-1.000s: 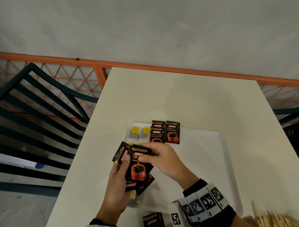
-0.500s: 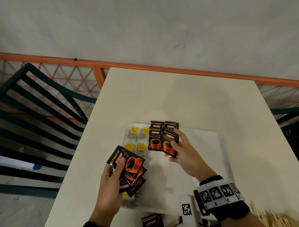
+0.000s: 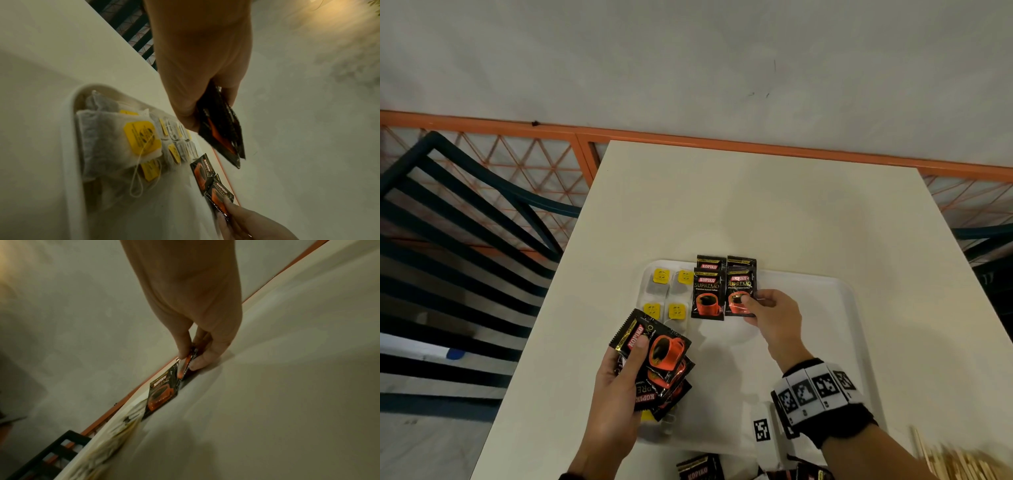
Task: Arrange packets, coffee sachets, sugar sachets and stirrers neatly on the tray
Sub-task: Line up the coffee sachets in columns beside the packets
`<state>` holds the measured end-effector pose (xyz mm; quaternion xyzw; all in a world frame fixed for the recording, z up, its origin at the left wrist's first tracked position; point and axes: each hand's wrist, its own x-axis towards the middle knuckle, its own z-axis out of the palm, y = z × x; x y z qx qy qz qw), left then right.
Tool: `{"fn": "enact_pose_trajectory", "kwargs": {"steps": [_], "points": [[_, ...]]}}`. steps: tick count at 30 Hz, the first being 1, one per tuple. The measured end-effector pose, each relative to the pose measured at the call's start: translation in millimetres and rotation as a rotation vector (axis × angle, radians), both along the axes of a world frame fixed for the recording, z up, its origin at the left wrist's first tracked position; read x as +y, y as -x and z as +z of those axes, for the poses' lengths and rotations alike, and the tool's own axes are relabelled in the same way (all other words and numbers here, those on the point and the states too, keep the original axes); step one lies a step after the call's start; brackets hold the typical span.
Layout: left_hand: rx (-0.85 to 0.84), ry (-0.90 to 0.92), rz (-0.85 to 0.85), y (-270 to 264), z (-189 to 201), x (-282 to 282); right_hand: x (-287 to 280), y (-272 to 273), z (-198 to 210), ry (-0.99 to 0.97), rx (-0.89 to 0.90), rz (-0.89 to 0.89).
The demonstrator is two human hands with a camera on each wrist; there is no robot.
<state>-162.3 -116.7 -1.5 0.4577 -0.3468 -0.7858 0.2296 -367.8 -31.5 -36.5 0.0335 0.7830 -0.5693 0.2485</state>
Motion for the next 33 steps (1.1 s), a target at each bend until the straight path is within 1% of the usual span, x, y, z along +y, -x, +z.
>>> {"fn": "enact_pose_trajectory", "kwargs": {"steps": [5,9,16,20,27,33], "points": [[0.011,0.005,-0.014,-1.5,0.7,-0.4,2.4,-6.0,-2.6,-0.145,0.201,0.05],[0.004,0.008,-0.022,-1.2,0.6,1.1,3.8,-7.9,-3.9,-0.197,0.266,0.09],[0.014,0.011,-0.041,1.8,1.9,2.9,3.7,-6.9,-6.7,-0.259,0.306,0.122],[0.006,0.032,-0.055,2.6,1.3,3.6,5.1,-6.4,-2.5,-0.268,0.279,0.13],[0.012,0.035,-0.062,2.5,2.3,4.2,0.2,-6.8,-1.6,-0.308,0.283,0.243],[0.036,0.028,-0.067,3.6,4.2,4.0,-0.1,-12.7,7.8,-0.282,0.255,0.199]]}}
